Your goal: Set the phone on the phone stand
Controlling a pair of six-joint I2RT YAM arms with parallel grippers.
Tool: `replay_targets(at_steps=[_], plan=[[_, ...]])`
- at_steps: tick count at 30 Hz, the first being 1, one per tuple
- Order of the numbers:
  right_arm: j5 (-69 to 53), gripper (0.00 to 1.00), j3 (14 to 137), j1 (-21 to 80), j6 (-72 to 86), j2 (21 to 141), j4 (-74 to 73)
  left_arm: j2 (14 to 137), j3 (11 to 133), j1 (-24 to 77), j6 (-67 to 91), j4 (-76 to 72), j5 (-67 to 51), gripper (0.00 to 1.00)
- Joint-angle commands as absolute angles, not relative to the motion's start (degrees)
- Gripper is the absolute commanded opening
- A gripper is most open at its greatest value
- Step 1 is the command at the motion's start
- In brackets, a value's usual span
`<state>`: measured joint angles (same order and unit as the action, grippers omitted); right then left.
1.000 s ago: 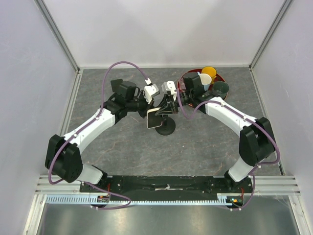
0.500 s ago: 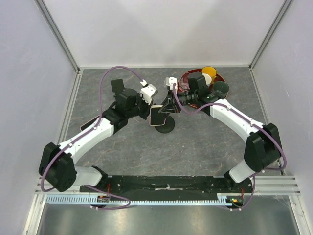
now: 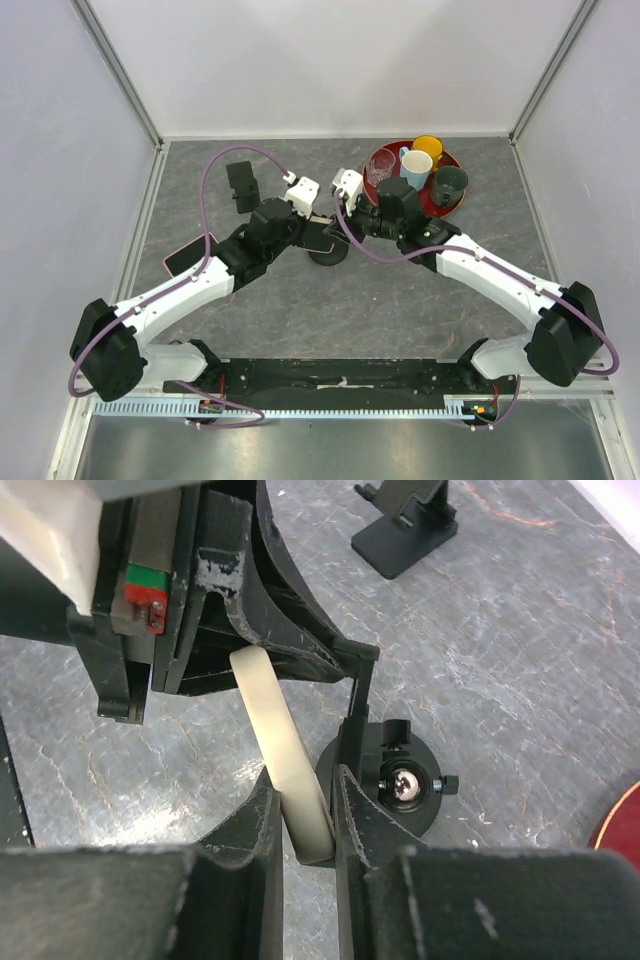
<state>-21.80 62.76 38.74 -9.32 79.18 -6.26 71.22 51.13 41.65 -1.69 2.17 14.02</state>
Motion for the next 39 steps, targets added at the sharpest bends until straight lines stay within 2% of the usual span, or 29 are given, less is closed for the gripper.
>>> replay_targets(at_steps=[1, 5, 7, 10, 15, 19, 24, 26, 27, 29, 30, 34, 39], plan=[[7.8, 0.0, 55.2, 35.9, -2.2, 73.8, -0.4, 67.5, 51.8, 41.0, -1.1, -0.6, 32.7, 0.02], [-4.6, 0.0, 47.6, 35.8, -7.1, 68.2, 10.0, 67.7, 51.0, 41.0, -2.0, -1.5, 30.5, 0.02], [-13.3, 0.0, 46.7, 34.7, -7.0, 68.3, 12.9, 67.4, 50.3, 41.0, -3.1, -2.2, 27.2, 0.02], [-19.4, 0.0, 46.2, 33.5, -7.7, 69.5, 16.2, 67.7, 49.8, 41.0, -3.9, -2.7, 23.3, 0.02], [-34.1, 0.0, 45.4, 24.8, -5.0, 69.5, 18.8, 68.4, 49.7, 40.9, -4.1, -2.7, 26.4, 0.02], [-39.1, 0.0, 46.8, 21.2, -2.4, 71.8, 18.4, 70.1, 51.1, 40.9, -1.9, -1.4, 33.8, 0.02], [-28.9, 0.0, 50.0, 22.2, -2.3, 72.6, 9.3, 68.6, 51.3, 41.0, -1.3, -1.3, 41.1, 0.02], [-22.6, 0.0, 50.8, 26.2, -3.1, 72.8, 6.3, 67.7, 51.2, 41.0, -1.0, -1.7, 43.2, 0.02], [-11.6, 0.0, 52.9, 28.6, -3.7, 73.3, 1.5, 67.3, 51.1, 41.0, -0.8, -1.7, 43.7, 0.02], [-1.1, 0.0, 55.4, 34.6, -4.2, 75.2, -3.0, 66.8, 51.4, 41.0, -0.4, -0.9, 44.7, 0.02], [8.9, 0.0, 57.5, 35.9, -3.1, 75.6, -6.3, 66.7, 51.6, 41.0, -0.5, -0.7, 44.9, 0.02], [28.5, 0.0, 62.0, 41.6, -1.6, 76.9, -11.4, 67.0, 52.7, 41.3, 2.1, 2.6, 45.9, 0.02], [38.2, 0.0, 70.7, 44.9, -2.3, 82.3, -18.4, 68.6, 56.9, 42.6, 8.3, 13.5, 45.9, 0.02]])
